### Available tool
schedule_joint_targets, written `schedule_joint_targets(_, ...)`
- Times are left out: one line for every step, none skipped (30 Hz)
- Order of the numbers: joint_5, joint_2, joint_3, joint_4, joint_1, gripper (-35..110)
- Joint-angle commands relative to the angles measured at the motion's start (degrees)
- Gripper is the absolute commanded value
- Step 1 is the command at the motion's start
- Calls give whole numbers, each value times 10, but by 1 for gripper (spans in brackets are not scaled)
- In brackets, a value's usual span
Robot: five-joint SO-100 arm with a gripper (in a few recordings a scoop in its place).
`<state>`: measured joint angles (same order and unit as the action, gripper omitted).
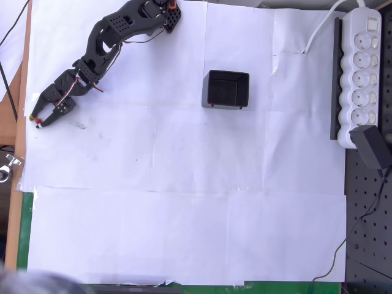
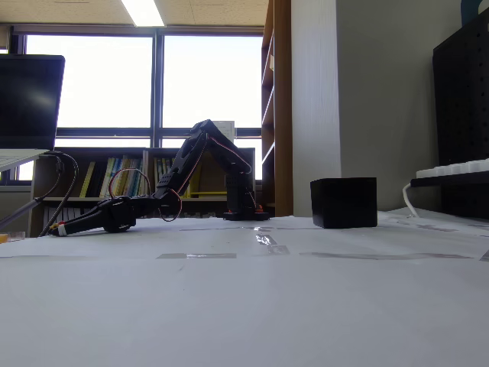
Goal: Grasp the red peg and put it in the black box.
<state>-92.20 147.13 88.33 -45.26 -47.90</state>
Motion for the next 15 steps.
schedule_joint_targets(-10,4,18,5,3,0)
schedule_joint_targets(-13,4,18,4,3,0)
schedule_joint_targets(-18,4,18,4,4,0)
schedule_joint_targets(-27,4,18,4,4,0)
schedule_joint_targets(-31,4,18,4,4,0)
schedule_joint_targets(-36,3,18,4,4,0)
schedule_joint_targets(-38,-1,14,4,3,0)
schedule_joint_targets(-37,-7,10,5,2,0)
schedule_joint_targets(-36,-14,5,6,-1,0)
schedule_joint_targets(-36,-23,-3,6,-3,0)
schedule_joint_targets(-32,-36,-10,16,-4,0)
schedule_joint_targets(-25,-53,-17,34,-4,0)
schedule_joint_targets(-16,-71,-21,60,-4,0)
schedule_joint_targets(-8,-94,-25,100,-4,0)
schedule_joint_targets(1,-120,-28,152,-4,0)
